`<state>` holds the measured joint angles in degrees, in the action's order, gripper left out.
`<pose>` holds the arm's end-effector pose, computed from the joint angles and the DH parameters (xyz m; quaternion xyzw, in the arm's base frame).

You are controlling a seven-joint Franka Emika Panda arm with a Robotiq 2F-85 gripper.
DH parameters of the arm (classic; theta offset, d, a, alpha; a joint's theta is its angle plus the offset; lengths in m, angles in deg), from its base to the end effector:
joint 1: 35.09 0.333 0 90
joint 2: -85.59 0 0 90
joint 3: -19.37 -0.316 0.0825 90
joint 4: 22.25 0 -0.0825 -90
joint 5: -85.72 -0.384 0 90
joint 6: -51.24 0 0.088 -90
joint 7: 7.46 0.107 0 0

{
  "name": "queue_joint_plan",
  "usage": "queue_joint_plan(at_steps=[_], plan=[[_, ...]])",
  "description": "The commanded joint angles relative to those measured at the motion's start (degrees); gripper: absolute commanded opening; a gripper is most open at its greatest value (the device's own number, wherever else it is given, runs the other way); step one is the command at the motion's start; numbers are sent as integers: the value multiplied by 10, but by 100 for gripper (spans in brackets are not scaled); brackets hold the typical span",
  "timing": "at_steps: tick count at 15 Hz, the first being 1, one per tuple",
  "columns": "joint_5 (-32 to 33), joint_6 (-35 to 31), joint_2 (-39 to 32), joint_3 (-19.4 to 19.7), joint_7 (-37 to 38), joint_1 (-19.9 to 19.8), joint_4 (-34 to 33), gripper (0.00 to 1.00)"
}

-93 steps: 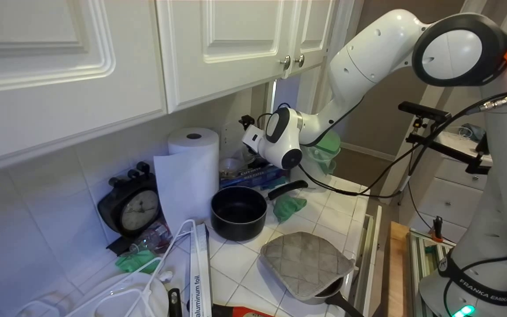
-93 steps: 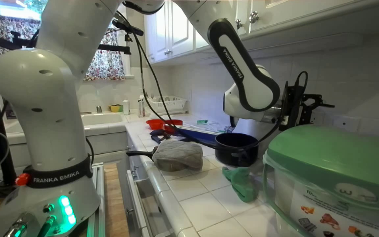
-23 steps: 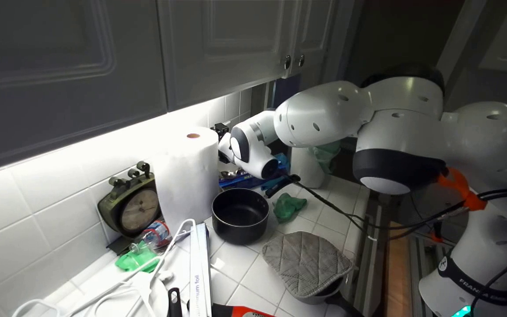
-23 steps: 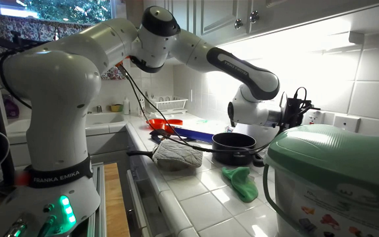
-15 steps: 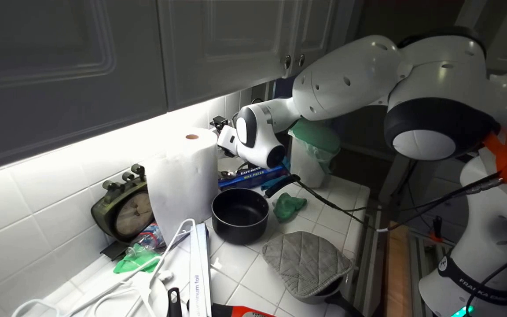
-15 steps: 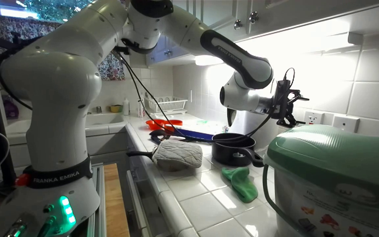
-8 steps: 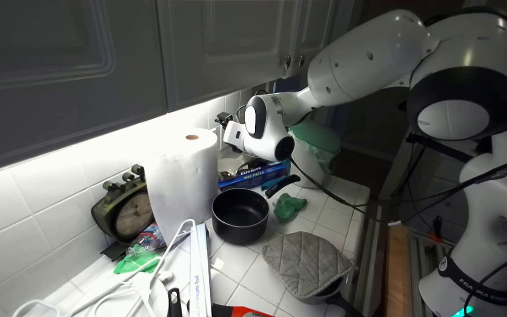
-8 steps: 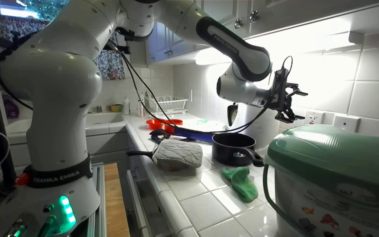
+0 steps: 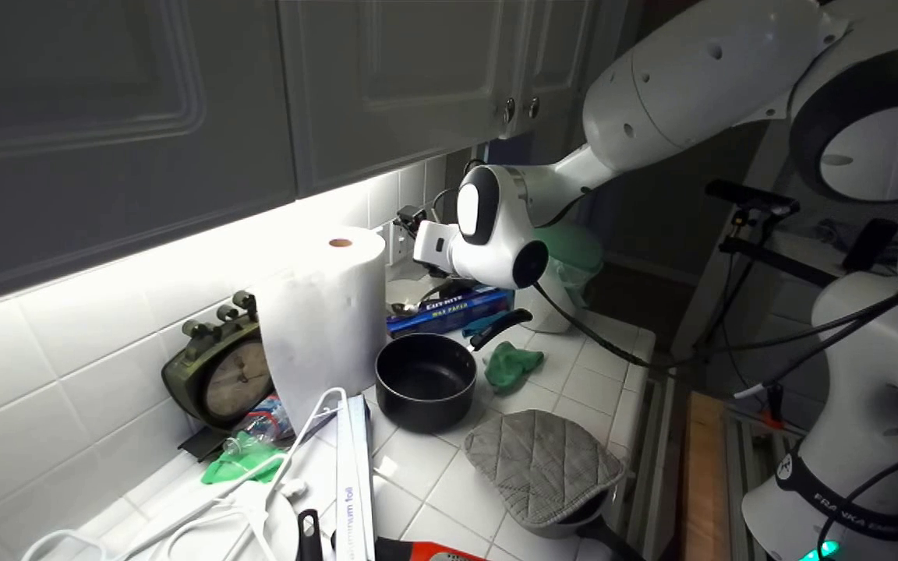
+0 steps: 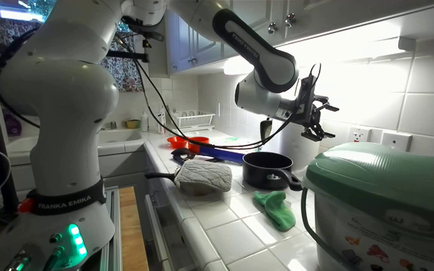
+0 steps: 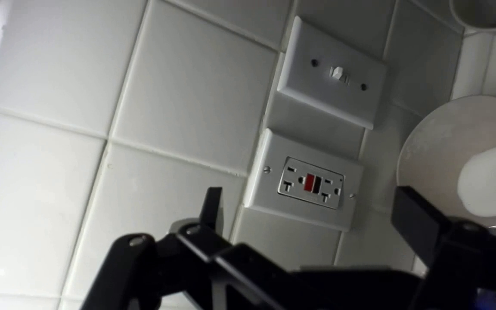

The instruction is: Turn on the light switch under the top cabinets

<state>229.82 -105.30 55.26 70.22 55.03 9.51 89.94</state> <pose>0.6030 -0.0182 0.2845 0.5685 0.5537 0.2233 0.5660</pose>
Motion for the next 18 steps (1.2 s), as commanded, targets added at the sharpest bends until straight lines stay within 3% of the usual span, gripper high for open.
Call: queue_joint_plan(at_steps=[1,5,9,14,18], plan=[[0,28,76,44,-51,48,93,100],[0,38,114,103,-69,99,145,100],[-39,35,142,186,-109,182,182,100],[-118,14,151,307,-172,314,203,100],[-205,-53,116,428,-225,433,209,100]])
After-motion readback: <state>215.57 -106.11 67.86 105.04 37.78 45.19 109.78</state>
